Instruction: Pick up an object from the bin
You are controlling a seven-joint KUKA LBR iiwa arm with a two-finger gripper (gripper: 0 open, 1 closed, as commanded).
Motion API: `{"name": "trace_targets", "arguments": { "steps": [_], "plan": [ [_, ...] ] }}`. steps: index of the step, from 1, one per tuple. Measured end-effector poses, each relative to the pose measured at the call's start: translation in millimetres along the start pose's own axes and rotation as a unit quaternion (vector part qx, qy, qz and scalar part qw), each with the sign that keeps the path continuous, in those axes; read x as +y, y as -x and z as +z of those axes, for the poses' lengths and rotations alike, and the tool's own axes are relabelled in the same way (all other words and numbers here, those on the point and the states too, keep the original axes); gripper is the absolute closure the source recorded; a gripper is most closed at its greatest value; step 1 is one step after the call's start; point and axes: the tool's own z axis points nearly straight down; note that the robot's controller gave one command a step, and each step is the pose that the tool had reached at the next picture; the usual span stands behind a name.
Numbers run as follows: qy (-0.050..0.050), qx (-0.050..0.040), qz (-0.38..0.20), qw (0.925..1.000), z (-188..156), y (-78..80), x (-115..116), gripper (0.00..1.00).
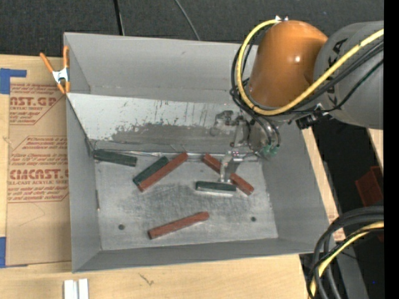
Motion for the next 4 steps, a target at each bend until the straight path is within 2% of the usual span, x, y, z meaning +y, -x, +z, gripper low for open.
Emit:
{"name": "trace_targets", "arguments": {
  "steps": [1,2,3,4],
  "plan": [
    [0.001,-0.0026,0.011,0.9999,62,0.7,-3,0.00],
    [0.000,0.0022,-0.113,0.9936,149,2.7,-6,1.00],
    [0.000,0.0020,-0.113,0.9936,149,2.7,-6,1.00],
    [0.000,-0.0002,-0.091,0.9959,34,-8.6,-31,1.00]
  ]
}}
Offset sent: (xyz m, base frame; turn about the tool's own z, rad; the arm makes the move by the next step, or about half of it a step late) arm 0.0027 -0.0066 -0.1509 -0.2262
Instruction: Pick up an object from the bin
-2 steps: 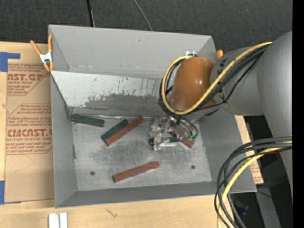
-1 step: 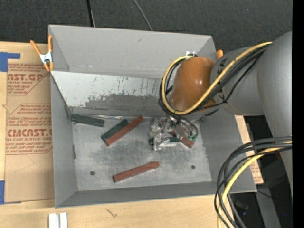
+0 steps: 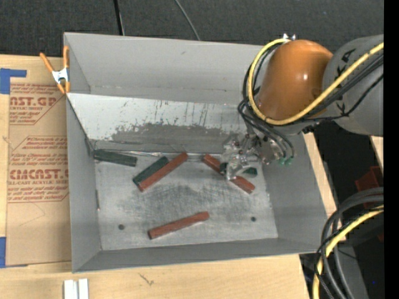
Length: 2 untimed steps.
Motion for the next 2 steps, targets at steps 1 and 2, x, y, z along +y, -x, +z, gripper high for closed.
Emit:
{"name": "trace_targets", "arguments": {
  "steps": [1,2],
  "plan": [
    [0.000,0.0001,0.000,1.0000,0,0.0,0,1.00],
    [-0.001,-0.0014,-0.221,0.9752,-122,-15.9,-55,1.00]
  ]
}}
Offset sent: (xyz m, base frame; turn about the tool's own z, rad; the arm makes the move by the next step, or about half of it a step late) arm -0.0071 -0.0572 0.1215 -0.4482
